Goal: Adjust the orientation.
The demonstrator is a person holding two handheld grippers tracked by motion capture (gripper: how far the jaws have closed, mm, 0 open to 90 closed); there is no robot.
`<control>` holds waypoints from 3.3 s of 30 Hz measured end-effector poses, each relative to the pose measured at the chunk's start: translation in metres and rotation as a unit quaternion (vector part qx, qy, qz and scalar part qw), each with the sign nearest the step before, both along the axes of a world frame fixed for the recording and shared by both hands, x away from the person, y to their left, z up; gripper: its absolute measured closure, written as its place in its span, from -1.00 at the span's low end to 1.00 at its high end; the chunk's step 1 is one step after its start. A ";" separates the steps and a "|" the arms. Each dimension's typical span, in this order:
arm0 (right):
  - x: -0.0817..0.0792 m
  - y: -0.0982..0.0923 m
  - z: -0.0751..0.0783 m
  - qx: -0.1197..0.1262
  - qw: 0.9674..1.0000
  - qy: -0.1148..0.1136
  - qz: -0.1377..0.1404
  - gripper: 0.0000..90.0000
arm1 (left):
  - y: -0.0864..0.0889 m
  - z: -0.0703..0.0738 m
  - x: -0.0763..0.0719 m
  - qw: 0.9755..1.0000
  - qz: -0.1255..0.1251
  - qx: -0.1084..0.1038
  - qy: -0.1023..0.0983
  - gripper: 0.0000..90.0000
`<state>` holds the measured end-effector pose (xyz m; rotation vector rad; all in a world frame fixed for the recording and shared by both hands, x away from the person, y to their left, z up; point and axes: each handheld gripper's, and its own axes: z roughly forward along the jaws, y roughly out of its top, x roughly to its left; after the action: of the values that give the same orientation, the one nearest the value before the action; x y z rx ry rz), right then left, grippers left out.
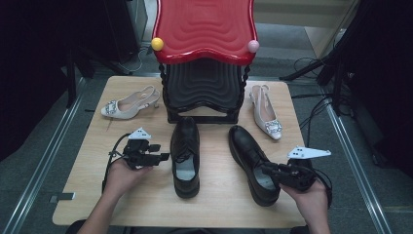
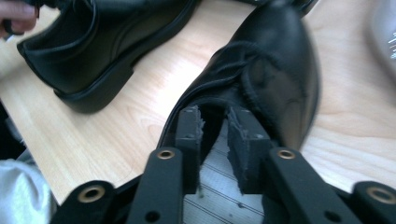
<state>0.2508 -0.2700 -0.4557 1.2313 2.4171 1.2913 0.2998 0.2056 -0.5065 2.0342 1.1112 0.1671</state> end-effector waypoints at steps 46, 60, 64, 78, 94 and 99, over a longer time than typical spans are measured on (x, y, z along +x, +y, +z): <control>0.044 0.071 -0.014 -0.055 0.996 -0.059 -0.043 0.88 | -0.002 0.001 -0.003 1.000 0.003 0.004 -0.001 -0.05; 0.043 0.120 -0.026 -0.081 0.994 -0.069 -0.030 0.81 | -0.005 -0.002 -0.006 1.000 0.000 0.007 0.001 -0.03; 0.043 0.123 -0.028 -0.065 0.996 -0.057 -0.027 0.75 | -0.007 -0.002 -0.006 1.000 -0.003 0.007 0.001 -0.02; 0.037 0.114 -0.022 -0.037 0.998 -0.045 0.006 0.45 | -0.006 -0.003 -0.007 1.000 -0.015 0.001 0.007 0.22; 0.032 0.092 -0.029 -0.040 0.998 0.003 0.048 1.00 | -0.004 -0.007 -0.002 1.000 -0.021 -0.008 0.021 0.70; 0.031 0.095 -0.032 -0.024 0.998 0.015 0.055 1.00 | -0.005 -0.008 -0.001 0.999 -0.024 -0.006 0.023 0.70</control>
<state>0.2819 -0.1750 -0.4872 1.1277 2.5551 1.2443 0.2984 0.2003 -0.5146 2.0608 1.0887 0.0884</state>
